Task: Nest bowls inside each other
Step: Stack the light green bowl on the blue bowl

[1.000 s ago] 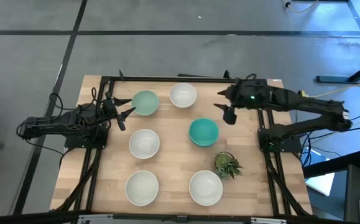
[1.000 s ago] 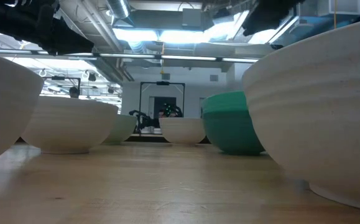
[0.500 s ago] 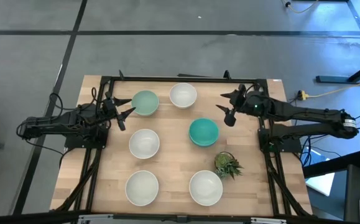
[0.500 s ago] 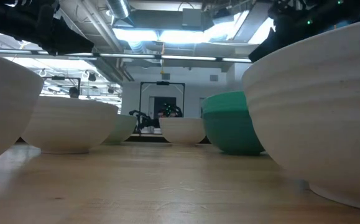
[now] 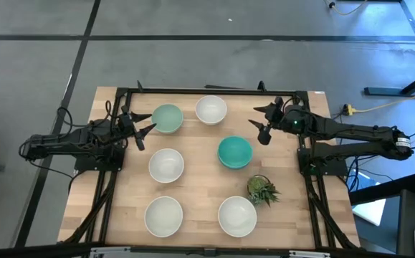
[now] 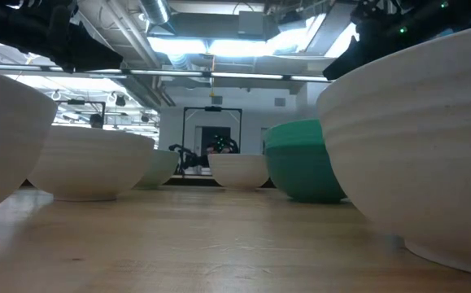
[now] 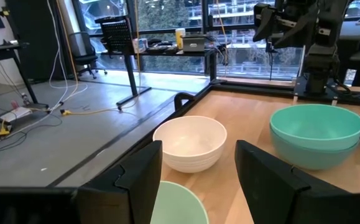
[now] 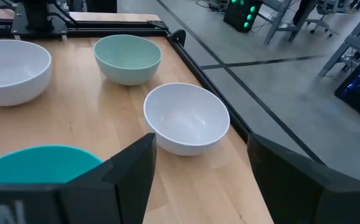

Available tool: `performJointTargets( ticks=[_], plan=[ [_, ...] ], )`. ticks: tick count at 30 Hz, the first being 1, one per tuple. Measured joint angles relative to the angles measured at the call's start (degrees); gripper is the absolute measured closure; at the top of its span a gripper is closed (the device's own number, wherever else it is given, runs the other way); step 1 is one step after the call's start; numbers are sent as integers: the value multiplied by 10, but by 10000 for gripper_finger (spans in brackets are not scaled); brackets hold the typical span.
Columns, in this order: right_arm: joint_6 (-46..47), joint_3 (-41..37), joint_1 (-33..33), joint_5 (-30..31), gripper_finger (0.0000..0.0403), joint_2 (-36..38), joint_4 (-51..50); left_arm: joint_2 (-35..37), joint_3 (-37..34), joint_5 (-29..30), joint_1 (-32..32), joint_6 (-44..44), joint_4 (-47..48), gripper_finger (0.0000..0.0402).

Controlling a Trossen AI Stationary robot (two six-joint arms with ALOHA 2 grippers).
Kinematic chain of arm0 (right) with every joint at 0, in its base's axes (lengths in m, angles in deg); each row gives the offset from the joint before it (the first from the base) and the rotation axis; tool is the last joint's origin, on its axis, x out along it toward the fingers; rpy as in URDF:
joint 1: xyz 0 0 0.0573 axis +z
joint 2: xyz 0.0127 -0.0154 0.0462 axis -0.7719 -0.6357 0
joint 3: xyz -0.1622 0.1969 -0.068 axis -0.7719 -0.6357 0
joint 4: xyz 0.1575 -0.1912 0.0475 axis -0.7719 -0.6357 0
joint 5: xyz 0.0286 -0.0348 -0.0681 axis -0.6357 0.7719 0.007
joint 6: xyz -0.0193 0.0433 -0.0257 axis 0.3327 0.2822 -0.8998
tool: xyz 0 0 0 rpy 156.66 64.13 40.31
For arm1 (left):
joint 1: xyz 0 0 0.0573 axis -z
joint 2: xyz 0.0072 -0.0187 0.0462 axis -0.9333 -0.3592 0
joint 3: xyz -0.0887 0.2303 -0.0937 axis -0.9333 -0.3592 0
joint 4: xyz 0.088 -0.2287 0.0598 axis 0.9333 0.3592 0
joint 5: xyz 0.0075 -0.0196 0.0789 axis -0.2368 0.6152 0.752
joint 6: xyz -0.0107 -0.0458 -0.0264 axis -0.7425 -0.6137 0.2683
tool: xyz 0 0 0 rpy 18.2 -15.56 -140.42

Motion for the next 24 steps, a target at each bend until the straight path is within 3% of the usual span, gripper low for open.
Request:
performJointTargets(
  ticks=[7,13,24],
  plan=[
    [16,1,0,-12,150,0,6,0,0,10,0,-13,-4,205],
    [13,1,0,38,150,0,12,-11,0,-5,0,-25,6,205],
    [40,1,-26,28,150,0,26,-166,33,-5,-4,-7,9,205]
  ],
)
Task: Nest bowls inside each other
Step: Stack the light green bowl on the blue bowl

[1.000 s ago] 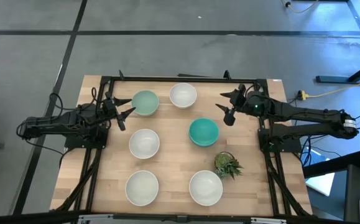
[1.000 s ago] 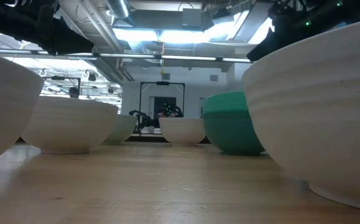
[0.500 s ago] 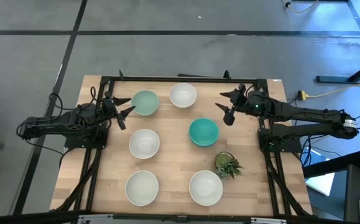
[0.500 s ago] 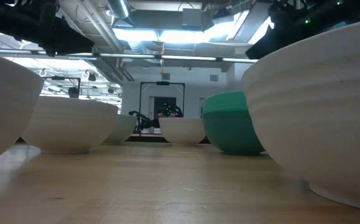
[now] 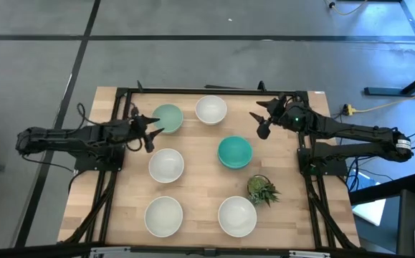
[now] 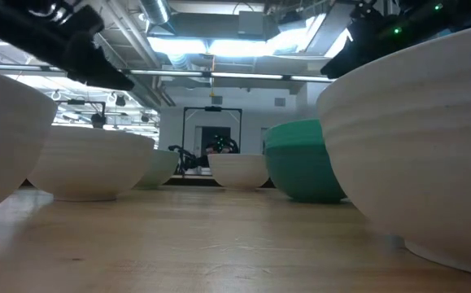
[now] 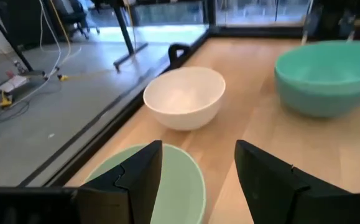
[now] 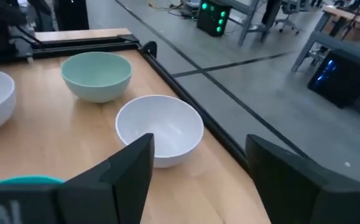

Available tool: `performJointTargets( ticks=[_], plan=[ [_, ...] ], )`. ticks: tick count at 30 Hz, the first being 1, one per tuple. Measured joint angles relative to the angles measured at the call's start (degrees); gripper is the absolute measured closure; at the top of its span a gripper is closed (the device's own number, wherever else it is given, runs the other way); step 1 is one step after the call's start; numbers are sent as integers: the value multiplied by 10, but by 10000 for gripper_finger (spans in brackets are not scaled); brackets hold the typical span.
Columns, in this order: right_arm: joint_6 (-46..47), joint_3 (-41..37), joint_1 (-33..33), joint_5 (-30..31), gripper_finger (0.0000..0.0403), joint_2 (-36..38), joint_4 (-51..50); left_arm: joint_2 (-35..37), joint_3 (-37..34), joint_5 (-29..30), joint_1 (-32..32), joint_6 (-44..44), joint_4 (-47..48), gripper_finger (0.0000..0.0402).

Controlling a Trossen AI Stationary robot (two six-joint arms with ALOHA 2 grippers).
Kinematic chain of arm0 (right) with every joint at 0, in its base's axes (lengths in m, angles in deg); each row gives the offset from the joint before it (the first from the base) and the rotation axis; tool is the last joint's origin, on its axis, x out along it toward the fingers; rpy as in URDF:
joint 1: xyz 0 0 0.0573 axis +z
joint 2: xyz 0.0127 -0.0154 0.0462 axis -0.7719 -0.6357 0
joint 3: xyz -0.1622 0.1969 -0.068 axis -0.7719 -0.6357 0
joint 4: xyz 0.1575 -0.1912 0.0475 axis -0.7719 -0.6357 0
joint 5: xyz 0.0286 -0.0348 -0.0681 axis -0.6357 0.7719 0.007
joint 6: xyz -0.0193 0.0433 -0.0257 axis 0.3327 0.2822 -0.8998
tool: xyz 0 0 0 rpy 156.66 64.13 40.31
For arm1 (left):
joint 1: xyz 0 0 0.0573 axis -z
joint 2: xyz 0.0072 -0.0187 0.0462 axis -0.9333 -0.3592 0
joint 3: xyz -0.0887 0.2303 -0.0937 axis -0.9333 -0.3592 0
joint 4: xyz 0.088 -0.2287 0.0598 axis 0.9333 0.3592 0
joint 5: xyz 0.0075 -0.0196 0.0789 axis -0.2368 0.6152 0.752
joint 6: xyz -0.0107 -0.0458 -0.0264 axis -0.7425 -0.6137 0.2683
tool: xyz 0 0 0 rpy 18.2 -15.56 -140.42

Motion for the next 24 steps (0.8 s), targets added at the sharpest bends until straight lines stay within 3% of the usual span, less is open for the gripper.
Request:
performJointTargets(
  ticks=[5,9,17,24],
  plan=[
    [23,0,-4,-9,150,-2,0,-79,70,-2,-30,0,97,205],
    [23,0,-4,-10,150,-2,0,-139,113,-44,-59,-14,144,205],
    [23,0,-4,-23,150,-2,-2,-240,126,-126,-92,14,158,205],
    [22,0,-4,-24,150,-2,-3,-302,126,-120,-92,16,159,205]
  ],
)
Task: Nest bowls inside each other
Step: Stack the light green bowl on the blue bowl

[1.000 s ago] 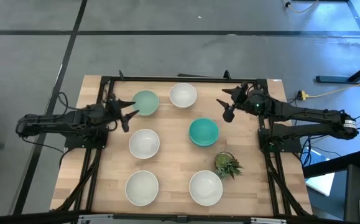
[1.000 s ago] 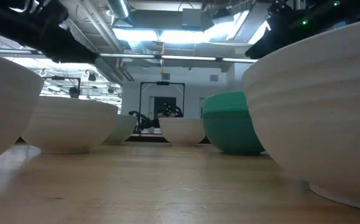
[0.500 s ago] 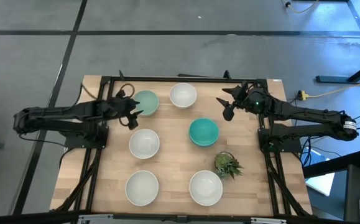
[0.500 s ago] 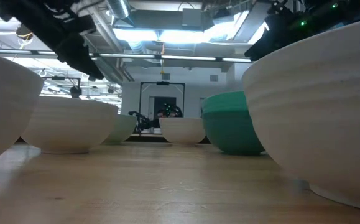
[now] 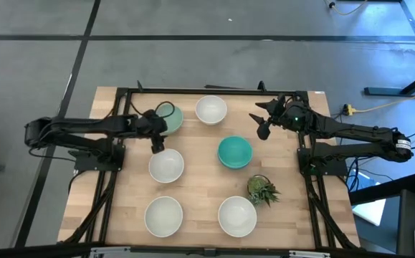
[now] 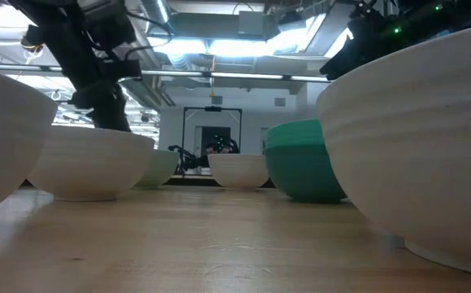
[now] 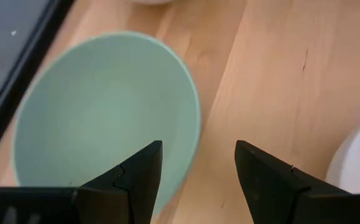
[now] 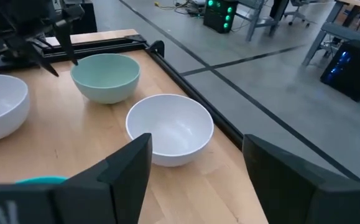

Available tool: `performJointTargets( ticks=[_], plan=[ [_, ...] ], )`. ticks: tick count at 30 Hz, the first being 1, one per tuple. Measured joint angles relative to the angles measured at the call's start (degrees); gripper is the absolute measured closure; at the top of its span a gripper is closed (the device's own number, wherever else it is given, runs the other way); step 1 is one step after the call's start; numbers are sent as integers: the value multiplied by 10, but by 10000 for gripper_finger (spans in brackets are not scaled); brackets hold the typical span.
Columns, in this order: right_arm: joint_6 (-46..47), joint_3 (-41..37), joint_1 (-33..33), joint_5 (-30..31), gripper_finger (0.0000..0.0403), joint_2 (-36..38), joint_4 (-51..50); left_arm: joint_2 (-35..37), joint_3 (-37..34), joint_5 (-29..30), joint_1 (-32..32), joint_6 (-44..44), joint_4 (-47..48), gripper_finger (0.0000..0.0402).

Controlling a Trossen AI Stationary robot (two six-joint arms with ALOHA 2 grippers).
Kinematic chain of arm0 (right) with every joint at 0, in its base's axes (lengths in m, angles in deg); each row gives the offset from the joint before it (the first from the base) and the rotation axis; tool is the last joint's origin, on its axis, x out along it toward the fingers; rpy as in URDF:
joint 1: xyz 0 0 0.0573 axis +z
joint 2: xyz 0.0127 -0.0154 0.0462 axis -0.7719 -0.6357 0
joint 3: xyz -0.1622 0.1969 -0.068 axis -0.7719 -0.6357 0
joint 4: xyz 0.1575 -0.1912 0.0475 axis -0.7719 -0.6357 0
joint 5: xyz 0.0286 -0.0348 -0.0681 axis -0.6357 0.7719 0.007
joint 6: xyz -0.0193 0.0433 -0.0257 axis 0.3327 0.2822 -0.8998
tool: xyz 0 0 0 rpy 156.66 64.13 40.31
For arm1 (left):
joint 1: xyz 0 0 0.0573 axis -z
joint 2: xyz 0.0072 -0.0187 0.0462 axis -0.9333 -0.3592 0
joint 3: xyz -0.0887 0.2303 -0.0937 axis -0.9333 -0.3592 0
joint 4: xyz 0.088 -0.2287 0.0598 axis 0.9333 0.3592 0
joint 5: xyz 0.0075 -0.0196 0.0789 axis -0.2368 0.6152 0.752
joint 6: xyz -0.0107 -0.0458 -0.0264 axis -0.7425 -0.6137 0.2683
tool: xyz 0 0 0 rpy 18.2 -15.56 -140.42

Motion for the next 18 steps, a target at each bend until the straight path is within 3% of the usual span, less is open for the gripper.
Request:
performJointTargets(
  ticks=[4,10,18],
  plan=[
    [0,0,0,0,150,0,0,-30,0,-1,0,25,0,205],
    [0,0,0,0,150,0,0,-67,0,42,-5,44,-1,213],
    [0,0,0,0,150,0,0,-93,0,40,-29,41,-1,279]
  ],
)
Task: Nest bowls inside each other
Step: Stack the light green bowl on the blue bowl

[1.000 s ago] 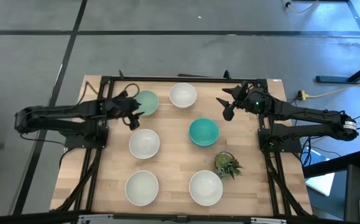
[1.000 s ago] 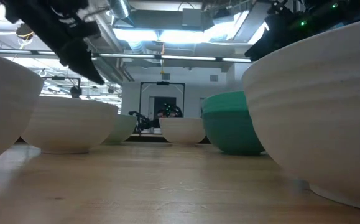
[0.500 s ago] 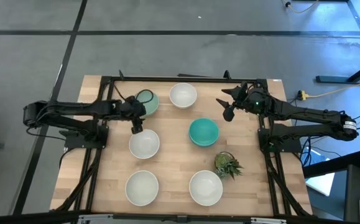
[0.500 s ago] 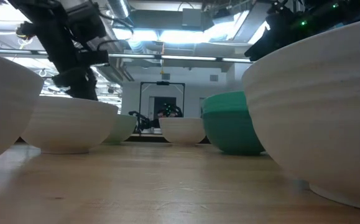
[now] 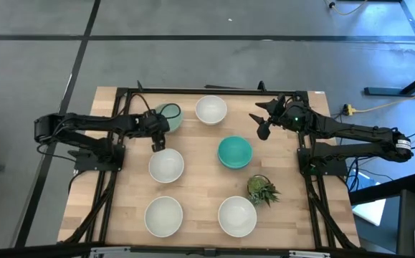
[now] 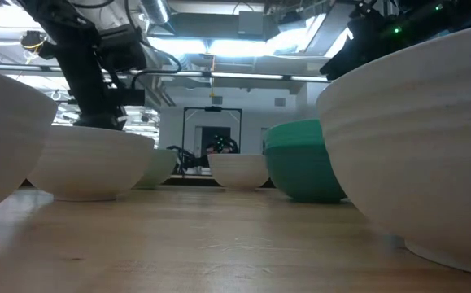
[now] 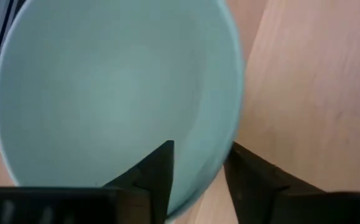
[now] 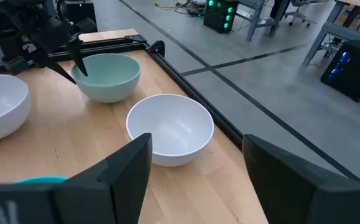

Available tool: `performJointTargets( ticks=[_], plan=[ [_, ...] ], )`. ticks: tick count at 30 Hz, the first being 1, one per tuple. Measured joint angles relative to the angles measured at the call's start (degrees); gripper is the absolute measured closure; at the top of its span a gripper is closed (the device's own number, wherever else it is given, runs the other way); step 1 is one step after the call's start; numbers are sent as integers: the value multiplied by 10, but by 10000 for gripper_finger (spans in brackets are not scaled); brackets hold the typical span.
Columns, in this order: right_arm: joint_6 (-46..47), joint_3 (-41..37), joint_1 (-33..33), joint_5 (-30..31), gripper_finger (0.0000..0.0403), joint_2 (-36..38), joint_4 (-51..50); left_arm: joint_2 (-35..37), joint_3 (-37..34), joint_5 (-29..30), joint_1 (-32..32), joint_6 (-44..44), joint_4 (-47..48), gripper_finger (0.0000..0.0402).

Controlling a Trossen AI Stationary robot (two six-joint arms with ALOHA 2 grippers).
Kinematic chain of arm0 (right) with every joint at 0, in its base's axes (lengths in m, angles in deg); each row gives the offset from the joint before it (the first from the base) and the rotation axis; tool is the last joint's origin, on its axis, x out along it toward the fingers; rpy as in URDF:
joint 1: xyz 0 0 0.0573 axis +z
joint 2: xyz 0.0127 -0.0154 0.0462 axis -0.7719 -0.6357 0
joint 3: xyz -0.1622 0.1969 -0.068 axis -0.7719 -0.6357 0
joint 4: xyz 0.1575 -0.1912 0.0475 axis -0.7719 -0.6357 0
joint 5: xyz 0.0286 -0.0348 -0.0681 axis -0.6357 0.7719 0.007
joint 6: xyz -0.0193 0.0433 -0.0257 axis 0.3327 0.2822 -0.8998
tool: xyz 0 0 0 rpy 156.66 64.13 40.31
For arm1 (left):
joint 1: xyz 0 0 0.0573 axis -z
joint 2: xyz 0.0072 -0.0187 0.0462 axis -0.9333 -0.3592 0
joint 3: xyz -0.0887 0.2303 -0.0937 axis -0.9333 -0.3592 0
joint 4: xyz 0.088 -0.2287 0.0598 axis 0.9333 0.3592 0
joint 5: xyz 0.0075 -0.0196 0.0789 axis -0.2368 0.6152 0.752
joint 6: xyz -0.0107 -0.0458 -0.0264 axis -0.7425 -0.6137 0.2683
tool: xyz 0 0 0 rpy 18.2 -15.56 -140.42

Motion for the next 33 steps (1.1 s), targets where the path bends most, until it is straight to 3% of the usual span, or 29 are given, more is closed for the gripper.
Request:
performJointTargets(
  ticks=[4,9,15,20,29,33],
  plan=[
    [0,0,0,0,150,0,0,0,0,-2,-1,-1,-2,330],
    [0,0,0,0,150,0,0,0,0,-47,-8,-23,-1,392],
    [0,0,0,0,150,0,0,5,1,-47,-21,-55,-11,396],
    [1,0,0,0,150,0,0,5,54,-51,-36,-39,-9,398],
    [0,0,0,0,150,0,0,0,232,-255,-18,-31,-3,400],
    [0,0,0,0,150,0,0,-13,301,-278,38,-29,-8,400]
  ],
)
